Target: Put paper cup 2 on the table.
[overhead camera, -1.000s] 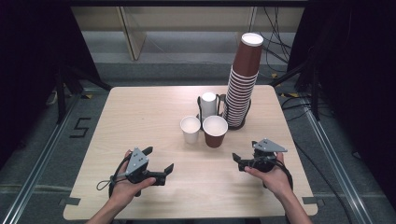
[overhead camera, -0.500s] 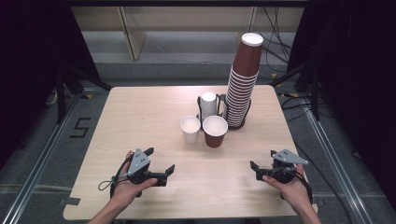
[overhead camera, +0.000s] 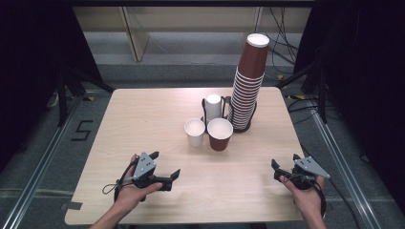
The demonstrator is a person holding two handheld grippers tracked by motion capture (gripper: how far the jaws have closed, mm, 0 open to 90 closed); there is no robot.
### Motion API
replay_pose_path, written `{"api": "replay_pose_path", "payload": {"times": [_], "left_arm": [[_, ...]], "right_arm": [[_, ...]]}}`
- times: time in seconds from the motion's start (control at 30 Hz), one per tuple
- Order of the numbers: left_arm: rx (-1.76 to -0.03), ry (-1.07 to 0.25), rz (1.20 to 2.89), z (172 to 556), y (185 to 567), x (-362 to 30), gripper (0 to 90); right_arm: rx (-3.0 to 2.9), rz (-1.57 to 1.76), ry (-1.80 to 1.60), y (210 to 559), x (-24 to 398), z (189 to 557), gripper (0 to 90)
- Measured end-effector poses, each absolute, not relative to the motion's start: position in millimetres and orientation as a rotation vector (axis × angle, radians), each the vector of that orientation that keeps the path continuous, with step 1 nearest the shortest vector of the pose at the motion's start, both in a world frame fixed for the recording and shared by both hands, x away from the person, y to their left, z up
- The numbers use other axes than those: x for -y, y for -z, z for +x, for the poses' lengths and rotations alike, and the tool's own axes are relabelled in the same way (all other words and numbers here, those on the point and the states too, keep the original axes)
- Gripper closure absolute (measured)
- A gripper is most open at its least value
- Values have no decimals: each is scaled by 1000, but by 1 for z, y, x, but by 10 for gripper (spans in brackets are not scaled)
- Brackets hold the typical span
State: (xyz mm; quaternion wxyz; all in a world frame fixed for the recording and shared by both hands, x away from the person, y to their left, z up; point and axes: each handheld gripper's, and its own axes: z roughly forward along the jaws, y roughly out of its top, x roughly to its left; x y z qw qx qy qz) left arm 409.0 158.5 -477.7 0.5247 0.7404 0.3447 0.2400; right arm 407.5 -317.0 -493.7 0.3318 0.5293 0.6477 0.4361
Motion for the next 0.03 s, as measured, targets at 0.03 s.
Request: {"api": "replay_pose_path", "payload": {"times": [0.03], "left_arm": [[-825,-574,1772,409,478,-158,0]], "right_arm": [[-1696,1370,-1141,494,319,408,150]]}}
